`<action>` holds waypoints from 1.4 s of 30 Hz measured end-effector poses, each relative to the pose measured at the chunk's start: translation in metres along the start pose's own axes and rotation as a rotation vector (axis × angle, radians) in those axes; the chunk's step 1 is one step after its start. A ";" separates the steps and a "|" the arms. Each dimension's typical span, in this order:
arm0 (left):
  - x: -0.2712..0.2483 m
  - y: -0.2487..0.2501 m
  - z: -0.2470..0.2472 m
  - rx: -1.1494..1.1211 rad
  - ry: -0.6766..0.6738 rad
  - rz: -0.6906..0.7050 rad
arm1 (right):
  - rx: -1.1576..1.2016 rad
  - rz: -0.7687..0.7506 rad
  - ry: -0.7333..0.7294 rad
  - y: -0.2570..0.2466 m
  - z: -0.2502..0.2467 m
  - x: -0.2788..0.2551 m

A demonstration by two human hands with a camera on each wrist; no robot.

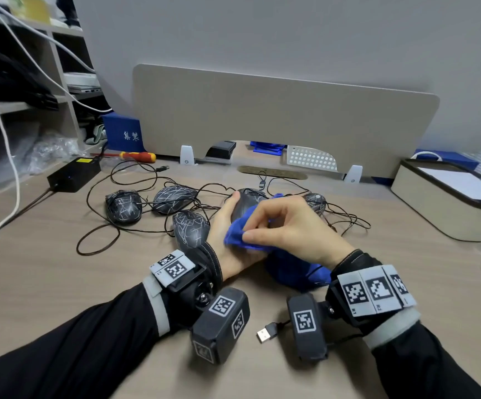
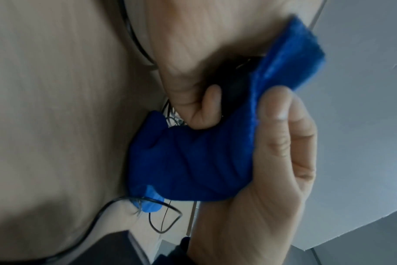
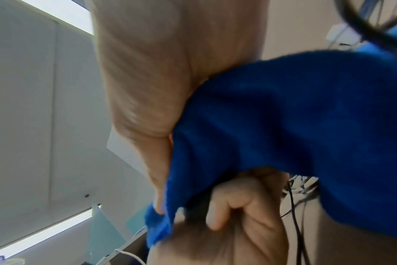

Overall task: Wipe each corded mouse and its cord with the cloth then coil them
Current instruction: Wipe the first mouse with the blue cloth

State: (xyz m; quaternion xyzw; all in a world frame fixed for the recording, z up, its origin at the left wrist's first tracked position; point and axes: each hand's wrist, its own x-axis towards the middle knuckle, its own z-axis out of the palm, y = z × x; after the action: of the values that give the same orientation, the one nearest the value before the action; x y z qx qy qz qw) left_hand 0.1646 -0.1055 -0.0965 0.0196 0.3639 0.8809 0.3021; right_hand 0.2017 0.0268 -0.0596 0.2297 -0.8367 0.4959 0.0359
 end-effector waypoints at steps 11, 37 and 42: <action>0.006 -0.007 0.000 0.071 -0.051 0.028 | -0.004 -0.038 0.118 0.000 -0.004 0.000; 0.002 -0.007 0.003 -0.001 -0.090 -0.010 | -0.175 0.206 0.447 0.027 -0.021 0.005; 0.000 -0.006 0.003 0.009 -0.087 0.034 | -0.106 0.154 0.465 0.021 -0.020 0.005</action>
State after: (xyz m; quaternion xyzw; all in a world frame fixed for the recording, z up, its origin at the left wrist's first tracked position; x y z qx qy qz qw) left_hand 0.1687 -0.1003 -0.0981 0.0653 0.3539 0.8826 0.3026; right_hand 0.1848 0.0501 -0.0653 0.0427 -0.8459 0.4921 0.2012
